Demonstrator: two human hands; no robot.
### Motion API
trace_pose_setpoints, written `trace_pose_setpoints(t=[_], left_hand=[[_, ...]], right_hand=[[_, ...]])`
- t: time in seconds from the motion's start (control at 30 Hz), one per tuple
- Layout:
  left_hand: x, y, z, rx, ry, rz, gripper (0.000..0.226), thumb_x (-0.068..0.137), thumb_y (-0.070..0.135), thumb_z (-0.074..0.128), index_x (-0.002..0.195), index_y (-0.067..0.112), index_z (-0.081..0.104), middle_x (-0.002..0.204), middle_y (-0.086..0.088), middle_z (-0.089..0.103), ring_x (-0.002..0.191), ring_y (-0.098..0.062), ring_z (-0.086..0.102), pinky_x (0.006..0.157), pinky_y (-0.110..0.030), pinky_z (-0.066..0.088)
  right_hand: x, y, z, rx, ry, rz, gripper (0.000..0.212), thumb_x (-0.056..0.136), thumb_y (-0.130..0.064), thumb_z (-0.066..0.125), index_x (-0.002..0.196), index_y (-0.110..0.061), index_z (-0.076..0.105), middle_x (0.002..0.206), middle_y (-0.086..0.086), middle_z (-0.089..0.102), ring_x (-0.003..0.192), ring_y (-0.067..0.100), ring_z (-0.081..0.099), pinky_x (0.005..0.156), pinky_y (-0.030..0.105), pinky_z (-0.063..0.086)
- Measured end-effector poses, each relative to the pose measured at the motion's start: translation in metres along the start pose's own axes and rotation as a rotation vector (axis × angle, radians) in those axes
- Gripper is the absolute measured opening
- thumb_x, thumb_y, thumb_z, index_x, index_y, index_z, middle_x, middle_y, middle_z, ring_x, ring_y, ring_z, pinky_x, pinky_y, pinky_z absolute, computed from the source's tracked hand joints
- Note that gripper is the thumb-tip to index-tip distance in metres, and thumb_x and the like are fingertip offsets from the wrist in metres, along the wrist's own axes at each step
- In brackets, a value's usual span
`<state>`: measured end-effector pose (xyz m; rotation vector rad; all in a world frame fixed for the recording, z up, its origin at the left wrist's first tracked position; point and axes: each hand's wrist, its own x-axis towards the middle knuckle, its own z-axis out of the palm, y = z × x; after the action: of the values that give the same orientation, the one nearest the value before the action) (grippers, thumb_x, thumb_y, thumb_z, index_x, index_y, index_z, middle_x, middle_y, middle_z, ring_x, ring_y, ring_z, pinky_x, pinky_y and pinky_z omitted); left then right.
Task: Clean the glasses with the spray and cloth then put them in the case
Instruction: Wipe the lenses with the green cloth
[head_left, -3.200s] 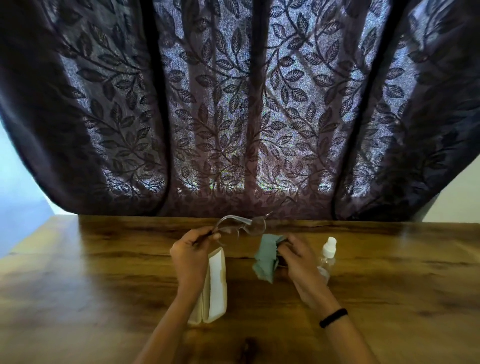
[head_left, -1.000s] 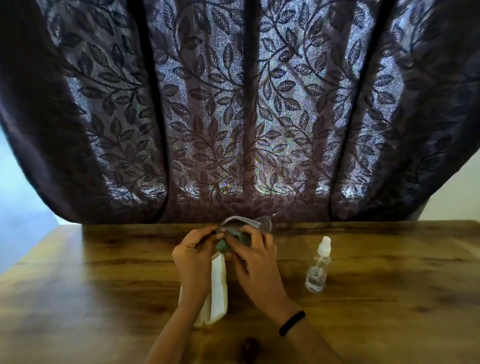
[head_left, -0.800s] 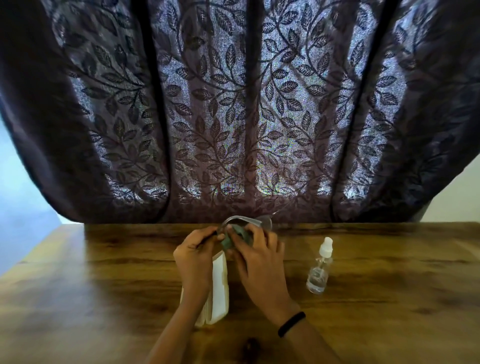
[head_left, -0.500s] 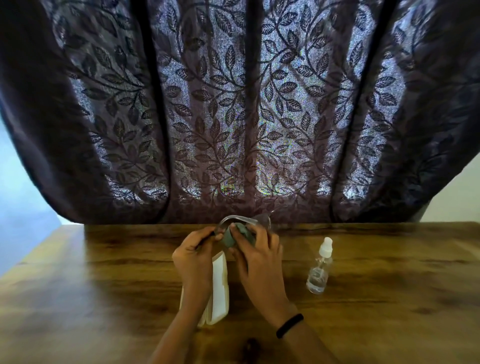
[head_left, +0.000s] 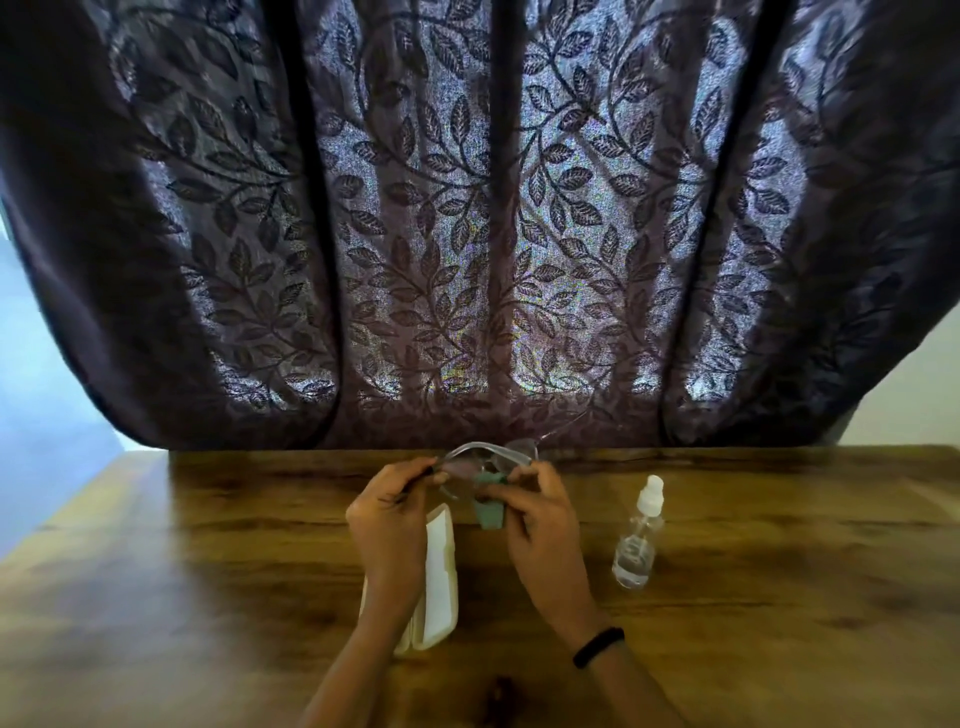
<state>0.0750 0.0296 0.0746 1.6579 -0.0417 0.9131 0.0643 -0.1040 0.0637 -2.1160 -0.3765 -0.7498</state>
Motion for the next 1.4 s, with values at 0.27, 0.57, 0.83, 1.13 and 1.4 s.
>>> trace_pose_setpoints(t=[0.27,0.57,0.83,1.13,1.4], left_hand=[[0.000,-0.004,-0.004,0.018,-0.011,0.012,0.038,0.070,-0.019,0.062,0.087,0.015,0.068,0.078,0.000,0.067,0.074,0.011,0.061,0.069,-0.002,0.045],[-0.001,0.008,0.002,-0.045,-0.008,-0.019,0.037,0.070,-0.017,0.063,0.087,0.017,0.067,0.074,0.007,0.066,0.069,0.012,0.061,0.062,-0.002,0.045],[-0.003,0.001,0.000,-0.011,-0.023,-0.043,0.036,0.070,-0.015,0.065,0.085,0.017,0.069,0.079,-0.003,0.069,0.073,0.006,0.063,0.066,-0.004,0.047],[-0.002,0.007,0.002,-0.050,-0.029,-0.026,0.036,0.069,-0.016,0.065,0.086,0.016,0.068,0.075,0.006,0.066,0.070,0.011,0.062,0.062,-0.002,0.044],[-0.004,0.002,0.003,-0.041,-0.031,-0.016,0.037,0.070,-0.018,0.064,0.085,0.016,0.068,0.079,-0.002,0.069,0.073,0.007,0.063,0.065,-0.005,0.047]], right_hand=[[0.015,0.016,-0.020,0.121,0.229,0.219,0.034,0.081,0.011,0.056,0.103,-0.012,0.068,0.097,0.000,0.049,0.081,0.010,0.054,0.070,0.012,0.048],[0.015,0.021,-0.012,-0.209,0.031,0.092,0.029,0.088,-0.025,0.058,0.114,-0.014,0.062,0.106,0.006,0.050,0.098,0.015,0.039,0.080,0.022,0.033],[0.013,0.023,-0.008,-0.150,0.040,0.033,0.019,0.087,-0.021,0.061,0.104,-0.022,0.068,0.099,0.003,0.049,0.091,0.016,0.037,0.076,0.014,0.029],[0.021,0.031,-0.021,-0.121,0.093,0.082,0.024,0.084,0.000,0.060,0.105,-0.008,0.068,0.098,0.010,0.053,0.074,0.006,0.047,0.070,-0.006,0.033],[0.019,0.022,-0.015,-0.091,-0.024,0.004,0.020,0.083,0.006,0.057,0.097,-0.003,0.069,0.096,0.014,0.057,0.088,0.023,0.054,0.076,0.023,0.045]])
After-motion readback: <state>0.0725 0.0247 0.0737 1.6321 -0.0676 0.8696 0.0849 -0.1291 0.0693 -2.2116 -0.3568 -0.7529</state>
